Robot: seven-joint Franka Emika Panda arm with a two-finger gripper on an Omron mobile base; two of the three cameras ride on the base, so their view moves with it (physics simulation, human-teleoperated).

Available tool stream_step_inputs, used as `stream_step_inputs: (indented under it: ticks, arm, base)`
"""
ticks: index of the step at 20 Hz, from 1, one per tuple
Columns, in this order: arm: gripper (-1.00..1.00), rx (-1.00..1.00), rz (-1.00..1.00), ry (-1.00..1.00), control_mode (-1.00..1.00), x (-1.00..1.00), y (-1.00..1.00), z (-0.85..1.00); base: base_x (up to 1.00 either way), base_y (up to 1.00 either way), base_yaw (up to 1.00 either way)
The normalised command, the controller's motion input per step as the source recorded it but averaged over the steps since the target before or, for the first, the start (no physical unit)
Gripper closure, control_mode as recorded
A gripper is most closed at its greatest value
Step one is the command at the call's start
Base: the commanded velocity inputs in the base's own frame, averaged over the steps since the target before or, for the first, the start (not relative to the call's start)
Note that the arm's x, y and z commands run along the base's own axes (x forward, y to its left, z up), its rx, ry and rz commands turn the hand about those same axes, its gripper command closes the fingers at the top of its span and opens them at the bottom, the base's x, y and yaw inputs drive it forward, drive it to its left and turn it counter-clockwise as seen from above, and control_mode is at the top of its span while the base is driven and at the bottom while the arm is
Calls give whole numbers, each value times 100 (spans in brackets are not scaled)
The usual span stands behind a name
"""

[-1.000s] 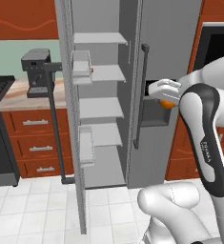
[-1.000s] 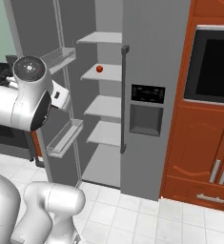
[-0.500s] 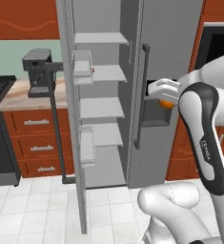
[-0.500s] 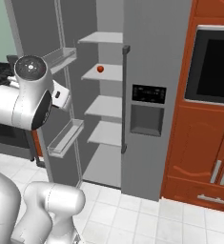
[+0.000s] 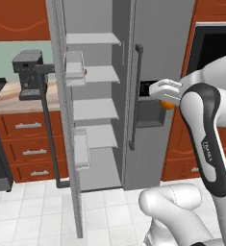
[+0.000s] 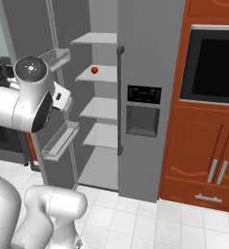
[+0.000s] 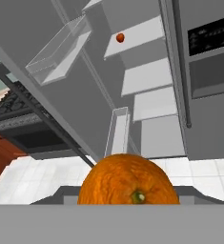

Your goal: Retrieve the tangerine and apple from the fridge and place them into the bowl on the dining table.

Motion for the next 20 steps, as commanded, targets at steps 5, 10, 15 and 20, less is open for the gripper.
stream_step_inputs:
  ticks: [5,10,15,20]
  arm:
    - [100,0,0,0,100,0,0,0]
    - [100,0,0,0,100,0,0,0]
    - [100,0,0,0,100,0,0,0]
    - [100,0,0,0,100,0,0,0]
  base:
    - [-74,-42,0]
    - [-62,-18,-37]
    - [-43,-1,-57]
    - [-54,-5,-61]
